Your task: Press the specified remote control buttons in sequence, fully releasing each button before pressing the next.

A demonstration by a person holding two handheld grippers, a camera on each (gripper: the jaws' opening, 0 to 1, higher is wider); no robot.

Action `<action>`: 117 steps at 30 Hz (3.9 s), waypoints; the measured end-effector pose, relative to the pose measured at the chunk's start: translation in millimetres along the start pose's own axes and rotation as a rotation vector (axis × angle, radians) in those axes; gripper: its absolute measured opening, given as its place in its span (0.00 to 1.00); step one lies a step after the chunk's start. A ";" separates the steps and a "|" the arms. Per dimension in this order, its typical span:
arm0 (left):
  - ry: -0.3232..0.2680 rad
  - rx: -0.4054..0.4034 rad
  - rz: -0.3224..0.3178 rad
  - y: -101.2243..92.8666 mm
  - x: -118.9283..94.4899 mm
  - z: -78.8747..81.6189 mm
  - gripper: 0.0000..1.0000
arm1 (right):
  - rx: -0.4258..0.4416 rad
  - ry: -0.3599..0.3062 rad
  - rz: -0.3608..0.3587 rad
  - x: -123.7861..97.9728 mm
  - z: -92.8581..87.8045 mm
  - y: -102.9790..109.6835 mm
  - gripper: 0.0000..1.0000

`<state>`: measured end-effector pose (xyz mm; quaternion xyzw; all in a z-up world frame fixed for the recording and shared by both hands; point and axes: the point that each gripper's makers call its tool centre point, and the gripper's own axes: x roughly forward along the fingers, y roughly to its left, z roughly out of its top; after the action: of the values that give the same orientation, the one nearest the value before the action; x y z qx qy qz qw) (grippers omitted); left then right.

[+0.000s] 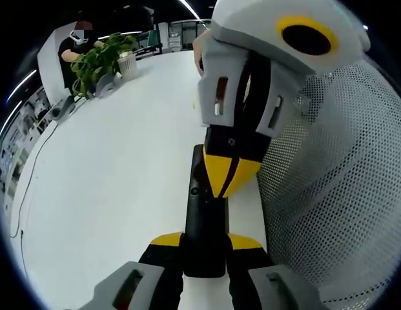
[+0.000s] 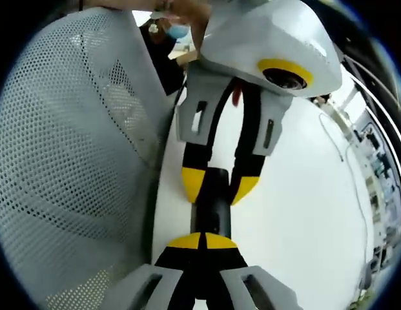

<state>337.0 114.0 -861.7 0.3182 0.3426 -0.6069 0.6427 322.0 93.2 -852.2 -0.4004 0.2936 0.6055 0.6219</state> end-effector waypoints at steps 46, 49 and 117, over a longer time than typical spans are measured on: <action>-0.025 -0.010 -0.002 0.0 0.7 0.8 0.25 | 0.233 0.106 0.162 1.4 -9.6 -27.4 0.00; -0.025 -0.009 -0.001 0.0 0.7 1.0 0.25 | 0.265 0.121 0.197 2.2 -10.0 -28.3 0.00; -0.039 -0.028 -0.004 0.3 0.2 1.4 0.25 | 0.144 0.019 0.029 10.9 14.1 -15.6 0.00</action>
<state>337.4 112.7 -861.1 0.2967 0.3392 -0.6094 0.6523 336.7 111.7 -852.1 -0.3561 0.3482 0.5880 0.6373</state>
